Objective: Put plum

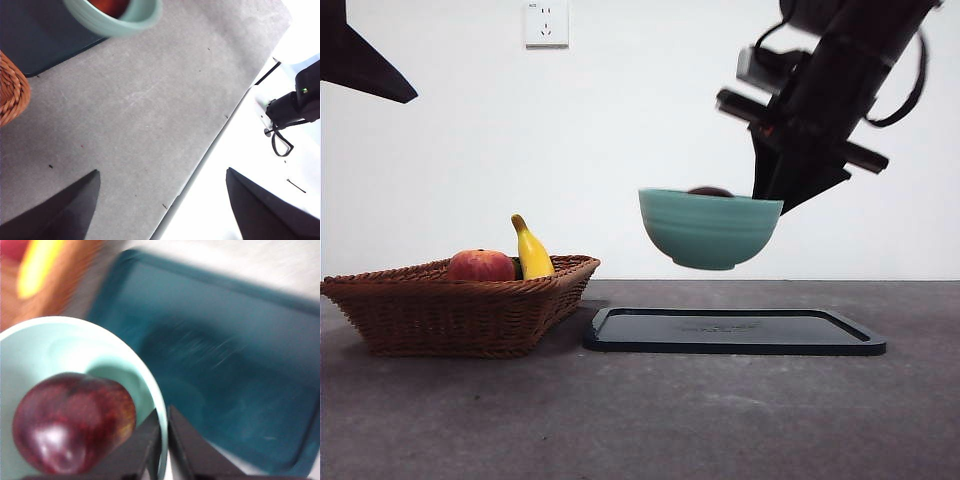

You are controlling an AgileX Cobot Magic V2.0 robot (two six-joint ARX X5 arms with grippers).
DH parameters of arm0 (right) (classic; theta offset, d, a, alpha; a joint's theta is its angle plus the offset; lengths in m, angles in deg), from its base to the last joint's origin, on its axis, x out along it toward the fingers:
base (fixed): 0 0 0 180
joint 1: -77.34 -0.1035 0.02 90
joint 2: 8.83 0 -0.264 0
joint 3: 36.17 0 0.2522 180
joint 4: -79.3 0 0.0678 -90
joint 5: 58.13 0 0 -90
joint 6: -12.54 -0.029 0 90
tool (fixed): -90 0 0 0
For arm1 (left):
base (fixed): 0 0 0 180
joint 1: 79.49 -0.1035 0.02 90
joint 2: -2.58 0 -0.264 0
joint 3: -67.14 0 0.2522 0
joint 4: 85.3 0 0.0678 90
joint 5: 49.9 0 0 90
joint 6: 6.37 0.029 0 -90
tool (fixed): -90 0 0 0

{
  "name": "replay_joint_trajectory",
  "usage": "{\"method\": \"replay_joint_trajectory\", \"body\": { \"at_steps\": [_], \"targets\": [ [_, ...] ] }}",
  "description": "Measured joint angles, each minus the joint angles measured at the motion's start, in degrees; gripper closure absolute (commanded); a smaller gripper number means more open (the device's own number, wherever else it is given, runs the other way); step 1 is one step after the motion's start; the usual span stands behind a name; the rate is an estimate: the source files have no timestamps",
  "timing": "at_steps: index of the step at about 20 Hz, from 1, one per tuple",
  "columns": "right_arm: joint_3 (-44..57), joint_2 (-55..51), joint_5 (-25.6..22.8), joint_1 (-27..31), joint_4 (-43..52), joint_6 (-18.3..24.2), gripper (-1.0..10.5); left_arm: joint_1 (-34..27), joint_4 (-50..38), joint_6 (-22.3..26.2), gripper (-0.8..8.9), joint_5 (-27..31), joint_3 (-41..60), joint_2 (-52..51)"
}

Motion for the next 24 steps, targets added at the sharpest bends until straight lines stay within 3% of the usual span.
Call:
{"method": "replay_joint_trajectory", "body": {
  "at_steps": [4,17,18,20,24],
  "targets": [
    [-9.84,10.03,-0.04,2.89,-0.52,0.94,9.4,0.00,-0.02,0.00,4.09,-0.02,0.00,-0.02],
    [-10.86,18.95,-1.11,4.66,2.16,1.16,9.4,0.00,-0.04,-0.02,4.09,0.00,0.00,0.00],
    [-10.86,18.95,-1.11,4.66,2.16,1.27,9.1,0.00,-0.04,0.00,4.09,0.00,0.00,0.00],
    [-10.86,18.95,-1.09,4.66,2.10,1.27,7.1,0.00,-0.04,0.00,4.09,-0.02,0.00,0.00],
    [-10.86,18.51,-1.16,4.66,1.09,1.11,7.0,0.00,-0.04,-0.02,4.09,0.00,0.00,0.00]
  ]
}}
